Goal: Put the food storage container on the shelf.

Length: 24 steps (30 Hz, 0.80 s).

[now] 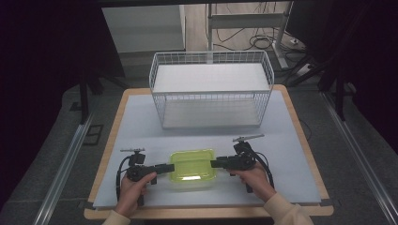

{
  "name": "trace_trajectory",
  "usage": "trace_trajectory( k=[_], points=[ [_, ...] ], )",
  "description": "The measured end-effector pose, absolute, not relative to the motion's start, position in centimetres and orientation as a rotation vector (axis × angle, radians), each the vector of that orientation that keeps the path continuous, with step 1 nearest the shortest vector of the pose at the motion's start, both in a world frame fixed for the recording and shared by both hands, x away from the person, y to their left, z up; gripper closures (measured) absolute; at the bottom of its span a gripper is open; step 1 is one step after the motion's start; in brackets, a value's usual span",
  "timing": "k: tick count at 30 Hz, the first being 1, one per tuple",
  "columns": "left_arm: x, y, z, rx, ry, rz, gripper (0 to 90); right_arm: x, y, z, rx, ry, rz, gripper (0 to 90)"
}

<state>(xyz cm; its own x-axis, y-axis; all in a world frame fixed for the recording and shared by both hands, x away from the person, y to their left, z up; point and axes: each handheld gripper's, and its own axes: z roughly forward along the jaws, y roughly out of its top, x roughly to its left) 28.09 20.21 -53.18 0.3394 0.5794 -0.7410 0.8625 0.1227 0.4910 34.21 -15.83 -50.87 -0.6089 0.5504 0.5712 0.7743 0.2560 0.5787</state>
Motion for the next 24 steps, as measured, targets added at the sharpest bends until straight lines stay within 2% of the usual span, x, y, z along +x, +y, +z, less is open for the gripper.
trace_trajectory(
  k=[5, 9, 12, 24],
  points=[
    [28.16, 19.96, -53.35, 1.581, 1.336, -0.357, 50.1, 34.28, -15.67, -51.34, -1.228, -2.239, -1.255, 60.1],
    [28.21, 19.71, -53.47, 1.603, 1.330, -0.355, 61.2, 34.37, -15.74, -51.61, -1.235, -2.211, -1.250, 67.0],
    [28.14, 19.48, -53.46, 1.611, 1.351, -0.347, 69.9, 34.42, -15.68, -51.83, -1.237, -2.189, -1.236, 68.8],
    [27.25, 19.48, -52.60, 1.600, 1.320, -0.300, 79.4, 34.24, -16.41, -51.15, -1.271, -2.091, -1.278, 80.2]
  ],
)
